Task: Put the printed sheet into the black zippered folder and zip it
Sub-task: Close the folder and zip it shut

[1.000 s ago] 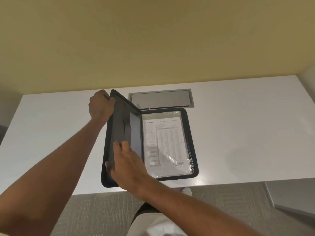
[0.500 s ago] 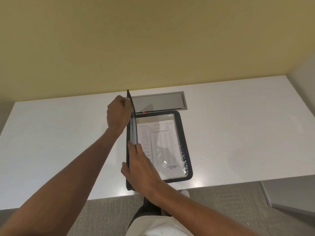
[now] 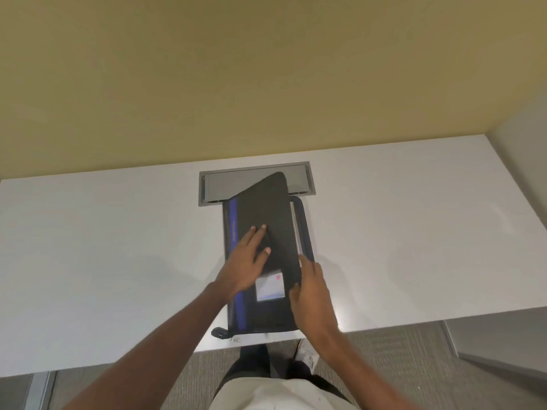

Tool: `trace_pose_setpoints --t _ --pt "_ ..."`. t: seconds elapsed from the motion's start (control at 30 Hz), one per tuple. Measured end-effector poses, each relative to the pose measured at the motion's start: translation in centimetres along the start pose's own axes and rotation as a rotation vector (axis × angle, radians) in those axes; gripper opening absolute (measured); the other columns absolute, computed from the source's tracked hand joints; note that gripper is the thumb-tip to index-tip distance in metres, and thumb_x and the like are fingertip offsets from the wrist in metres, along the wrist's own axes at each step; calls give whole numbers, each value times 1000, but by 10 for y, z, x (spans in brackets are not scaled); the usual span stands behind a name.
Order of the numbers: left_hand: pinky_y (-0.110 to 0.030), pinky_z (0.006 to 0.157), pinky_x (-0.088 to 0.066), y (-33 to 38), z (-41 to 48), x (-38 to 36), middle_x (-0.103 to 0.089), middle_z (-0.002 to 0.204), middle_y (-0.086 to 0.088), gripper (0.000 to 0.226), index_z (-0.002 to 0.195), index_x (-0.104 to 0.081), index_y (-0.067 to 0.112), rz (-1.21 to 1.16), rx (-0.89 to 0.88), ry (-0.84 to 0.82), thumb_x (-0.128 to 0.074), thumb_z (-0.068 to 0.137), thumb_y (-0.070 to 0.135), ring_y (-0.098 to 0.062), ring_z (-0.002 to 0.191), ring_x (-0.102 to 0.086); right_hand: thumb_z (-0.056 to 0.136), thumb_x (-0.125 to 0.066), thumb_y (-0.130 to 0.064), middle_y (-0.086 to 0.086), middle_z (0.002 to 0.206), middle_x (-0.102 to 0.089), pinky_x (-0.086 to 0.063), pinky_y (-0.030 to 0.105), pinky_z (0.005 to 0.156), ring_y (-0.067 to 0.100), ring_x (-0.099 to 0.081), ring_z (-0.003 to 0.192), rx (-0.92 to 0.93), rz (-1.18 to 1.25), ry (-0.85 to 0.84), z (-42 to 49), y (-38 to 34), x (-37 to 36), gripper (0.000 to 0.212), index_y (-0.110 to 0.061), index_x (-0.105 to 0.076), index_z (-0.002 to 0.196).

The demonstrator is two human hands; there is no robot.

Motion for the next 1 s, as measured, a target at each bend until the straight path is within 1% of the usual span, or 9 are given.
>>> trace_pose_setpoints --t 0.07,0.17,0.3,0.43,0.57,0.73,0.83,0.9,1.0 --pt "-44 127 -22 -7 -6 -13 -13 172 -4 66 163 -16 34 70 13 -65 -46 106 45 -26 158 -16 98 -58 -4 1 138 -50 -58 29 96 17 -61 116 -65 -11 5 8 15 5 64 -23 -33 153" --pt "-48 127 -20 -16 -13 -30 -4 173 -2 72 164 -11 33 171 50 -158 -48 104 46 -30 159 -6 98 -59 -13 5 134 -53 -61 36 91 24 -64 112 -143 -47 -25 23 36 9 56 -23 -37 149" --pt "-62 123 -19 -22 -19 -52 10 172 1 81 163 -2 37 322 100 -278 -54 101 46 -33 158 11 99 -55 -21 8 127 -53 -57 38 82 29 -65 101 -181 -100 -108 38 59 5 43 -20 -43 141" --pt "-65 123 -10 -21 -20 -70 18 171 -3 90 163 2 34 462 129 -340 -59 99 49 -37 156 20 97 -57 -15 13 133 -50 -56 42 91 33 -61 113 -205 -201 -217 48 77 -8 48 -13 -41 143" --pt "-65 125 -6 -18 -19 -80 22 170 -7 94 163 5 31 535 173 -360 -61 98 47 -38 155 23 93 -62 -16 13 138 -48 -52 41 101 31 -51 125 -186 -372 -301 52 89 -21 56 -13 -39 144" --pt "-66 124 -5 -16 -19 -89 24 169 -8 95 163 10 30 602 200 -357 -58 99 50 -39 154 25 95 -61 -23 11 151 -39 -46 39 108 28 -43 135 -106 -631 -328 48 104 -36 77 -13 -19 158" --pt "-65 125 -5 -15 -20 -90 24 169 -7 93 163 9 30 598 192 -343 -56 100 49 -38 154 25 94 -61 -26 10 154 -36 -43 41 110 28 -41 137 -97 -694 -338 47 111 -40 83 -14 -13 161" --pt "-63 126 -5 -17 -24 -88 21 170 -5 89 163 8 31 580 185 -311 -54 101 49 -35 155 22 95 -61 -28 10 154 -36 -42 41 111 28 -41 137 -90 -690 -330 46 112 -40 82 -14 -14 160" --pt "-59 127 -7 -22 -38 -83 13 172 -3 81 164 4 31 559 161 -209 -48 104 47 -30 158 14 92 -61 -26 9 148 -42 -43 39 109 28 -45 133 -43 -629 -239 43 108 -37 70 -16 -29 153"
Point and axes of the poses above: each hand's wrist, its own z-axis towards the middle knuckle, its own x-axis out of the back of the hand, y = z × x, the point moved 2 cm from there along z, towards the middle knuckle
